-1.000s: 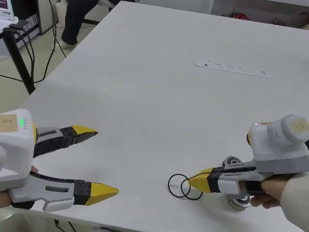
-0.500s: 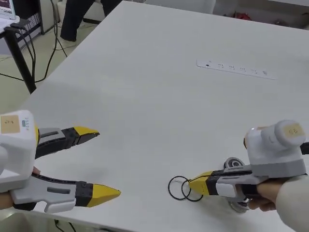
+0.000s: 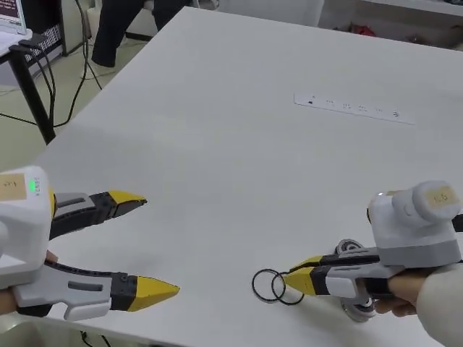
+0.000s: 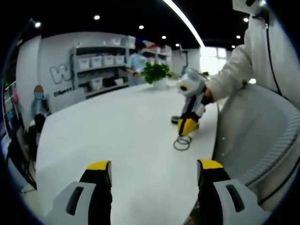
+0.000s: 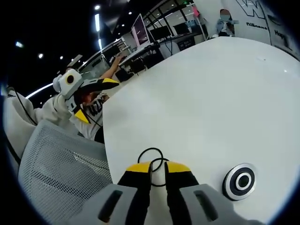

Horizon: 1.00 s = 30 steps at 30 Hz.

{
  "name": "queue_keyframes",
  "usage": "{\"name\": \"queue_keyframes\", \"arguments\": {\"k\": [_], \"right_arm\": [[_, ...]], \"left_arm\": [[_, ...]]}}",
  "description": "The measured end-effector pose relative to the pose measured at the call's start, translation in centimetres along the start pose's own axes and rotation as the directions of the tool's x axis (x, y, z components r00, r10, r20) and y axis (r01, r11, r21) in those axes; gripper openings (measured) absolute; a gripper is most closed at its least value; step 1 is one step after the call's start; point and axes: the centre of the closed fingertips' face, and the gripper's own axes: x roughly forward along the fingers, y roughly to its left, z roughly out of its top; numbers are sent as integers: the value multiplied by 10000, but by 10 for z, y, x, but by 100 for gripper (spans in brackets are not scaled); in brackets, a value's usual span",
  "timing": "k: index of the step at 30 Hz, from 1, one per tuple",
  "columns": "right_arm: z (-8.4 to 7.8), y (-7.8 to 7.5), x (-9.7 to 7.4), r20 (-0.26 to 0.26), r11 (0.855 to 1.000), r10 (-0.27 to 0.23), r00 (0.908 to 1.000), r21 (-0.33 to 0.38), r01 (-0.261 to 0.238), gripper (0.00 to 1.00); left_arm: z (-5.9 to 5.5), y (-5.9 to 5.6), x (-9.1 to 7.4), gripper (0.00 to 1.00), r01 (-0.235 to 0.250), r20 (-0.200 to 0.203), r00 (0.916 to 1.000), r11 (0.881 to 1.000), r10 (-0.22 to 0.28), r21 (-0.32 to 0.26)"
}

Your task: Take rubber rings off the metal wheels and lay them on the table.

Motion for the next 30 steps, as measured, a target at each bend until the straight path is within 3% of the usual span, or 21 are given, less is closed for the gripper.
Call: {"name": "queue_keyframes", "arguments": {"k": [18, 30], "right_arm": [[16, 4, -27, 535, 9992, -145, 9985, -362, 164, 17], [24, 2, -47, 851, 9952, -427, 9955, -844, 499, 36]], "left_arm": [[8, -4, -1, 79, 26, 151, 9999, 10000, -25, -93], [10, -10, 2, 82, 93, 51, 9999, 9998, -93, -155]]}}
